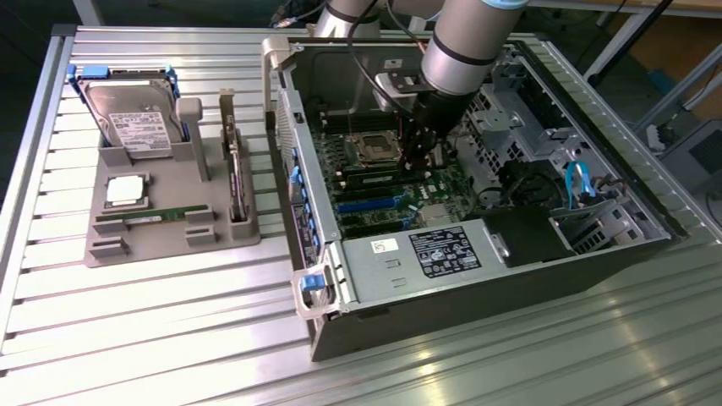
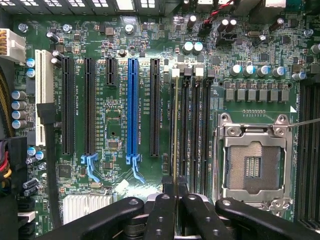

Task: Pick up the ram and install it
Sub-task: 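Insert the ram into the slot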

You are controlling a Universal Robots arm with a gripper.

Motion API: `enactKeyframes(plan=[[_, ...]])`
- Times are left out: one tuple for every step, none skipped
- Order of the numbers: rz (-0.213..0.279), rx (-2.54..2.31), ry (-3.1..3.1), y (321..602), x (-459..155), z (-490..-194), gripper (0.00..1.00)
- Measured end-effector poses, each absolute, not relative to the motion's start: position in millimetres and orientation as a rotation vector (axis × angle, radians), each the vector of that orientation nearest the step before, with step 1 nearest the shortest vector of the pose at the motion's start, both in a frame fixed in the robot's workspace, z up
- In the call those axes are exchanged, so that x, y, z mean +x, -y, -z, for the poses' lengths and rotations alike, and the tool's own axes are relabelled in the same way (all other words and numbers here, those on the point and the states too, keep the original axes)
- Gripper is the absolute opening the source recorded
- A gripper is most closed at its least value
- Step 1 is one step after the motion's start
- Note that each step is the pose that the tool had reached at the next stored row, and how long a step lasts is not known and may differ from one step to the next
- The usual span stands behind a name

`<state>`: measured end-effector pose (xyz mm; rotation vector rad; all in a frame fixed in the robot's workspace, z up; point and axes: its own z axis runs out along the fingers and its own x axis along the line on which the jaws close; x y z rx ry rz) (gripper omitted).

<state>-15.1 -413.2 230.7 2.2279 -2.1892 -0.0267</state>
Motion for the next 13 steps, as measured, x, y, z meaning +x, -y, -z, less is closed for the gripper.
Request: enactKeyframes(plan=[[0.027,2.228,2.189,413.2,-15.1,-230.6,0.12],[0.027,2.228,2.189,413.2,-15.1,-230.6,0.12],[0.027,2.228,2.189,413.2,-15.1,-230.6,0.12],[0.027,2.228,2.189,413.2,-15.1,-230.6,0.12],[0.027,2.228,2.189,413.2,-15.1,-230.6,0.12],[0.027,2.228,2.189,413.2,-15.1,-230.6,0.12],[0.027,2.228,2.189,413.2,-15.1,-230.6,0.12],[0.027,2.228,2.189,413.2,-15.1,-230.6,0.12],[0.027,2.228,2.189,413.2,-15.1,-230.6,0.12],[0.027,2.228,2.189,413.2,-15.1,-230.6,0.12],[0.027,2.228,2.189,413.2,-15.1,-230.6,0.13],[0.027,2.228,2.189,413.2,-15.1,-230.6,0.19],[0.027,2.228,2.189,413.2,-15.1,-230.6,0.25]])
